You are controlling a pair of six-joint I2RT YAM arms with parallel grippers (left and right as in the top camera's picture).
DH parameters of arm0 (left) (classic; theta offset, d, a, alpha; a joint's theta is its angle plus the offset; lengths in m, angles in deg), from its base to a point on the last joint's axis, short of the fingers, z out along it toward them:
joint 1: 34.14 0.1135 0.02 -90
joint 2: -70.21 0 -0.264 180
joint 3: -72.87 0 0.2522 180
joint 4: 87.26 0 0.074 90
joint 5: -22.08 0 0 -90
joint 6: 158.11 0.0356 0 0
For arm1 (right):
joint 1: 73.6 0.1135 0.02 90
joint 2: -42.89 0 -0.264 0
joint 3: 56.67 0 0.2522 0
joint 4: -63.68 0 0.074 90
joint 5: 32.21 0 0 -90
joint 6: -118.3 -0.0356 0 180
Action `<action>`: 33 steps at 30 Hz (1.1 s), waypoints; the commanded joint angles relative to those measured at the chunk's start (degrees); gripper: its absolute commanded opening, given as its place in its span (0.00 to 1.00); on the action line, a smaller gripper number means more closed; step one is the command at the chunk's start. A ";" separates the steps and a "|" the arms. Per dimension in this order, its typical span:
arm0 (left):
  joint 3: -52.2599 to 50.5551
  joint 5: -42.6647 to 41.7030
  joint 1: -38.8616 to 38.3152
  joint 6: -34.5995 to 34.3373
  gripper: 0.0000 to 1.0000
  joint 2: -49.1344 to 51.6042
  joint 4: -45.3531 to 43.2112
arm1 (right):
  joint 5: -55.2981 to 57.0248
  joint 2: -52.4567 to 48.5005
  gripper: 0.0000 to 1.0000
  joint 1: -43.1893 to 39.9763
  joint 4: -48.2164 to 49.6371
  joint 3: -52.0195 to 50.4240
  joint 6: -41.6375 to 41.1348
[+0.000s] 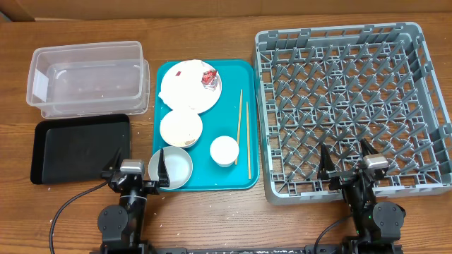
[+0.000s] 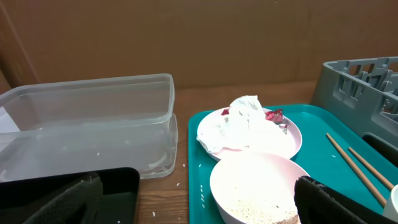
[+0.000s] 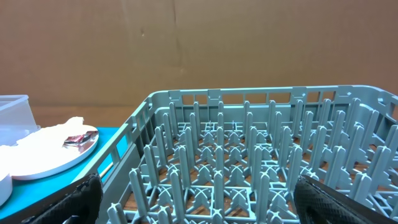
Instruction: Sort waste into correct bins and load items into the dishwasher
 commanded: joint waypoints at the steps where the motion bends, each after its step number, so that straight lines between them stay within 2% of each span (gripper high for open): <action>1: -0.39 0.44 -0.07 2.01 1.00 -0.61 -0.35 | 0.66 0.57 1.00 -0.42 0.22 -0.61 -0.24; 13: -0.39 0.15 -0.07 2.10 1.00 -0.61 -0.17 | 0.72 0.57 1.00 -0.42 0.92 -0.59 -0.22; 22: 0.17 -10.95 -0.09 1.75 1.00 -0.61 -9.07 | 0.22 0.57 1.00 -0.42 2.82 1.95 -0.20; 29: 8.74 -11.26 -0.09 4.48 1.00 0.79 -6.25 | 0.26 0.55 1.00 -0.42 0.28 10.38 1.16; 33: 16.90 -11.67 -0.09 6.27 1.00 7.41 -4.79 | 0.31 0.13 1.00 -0.42 -2.67 16.52 1.79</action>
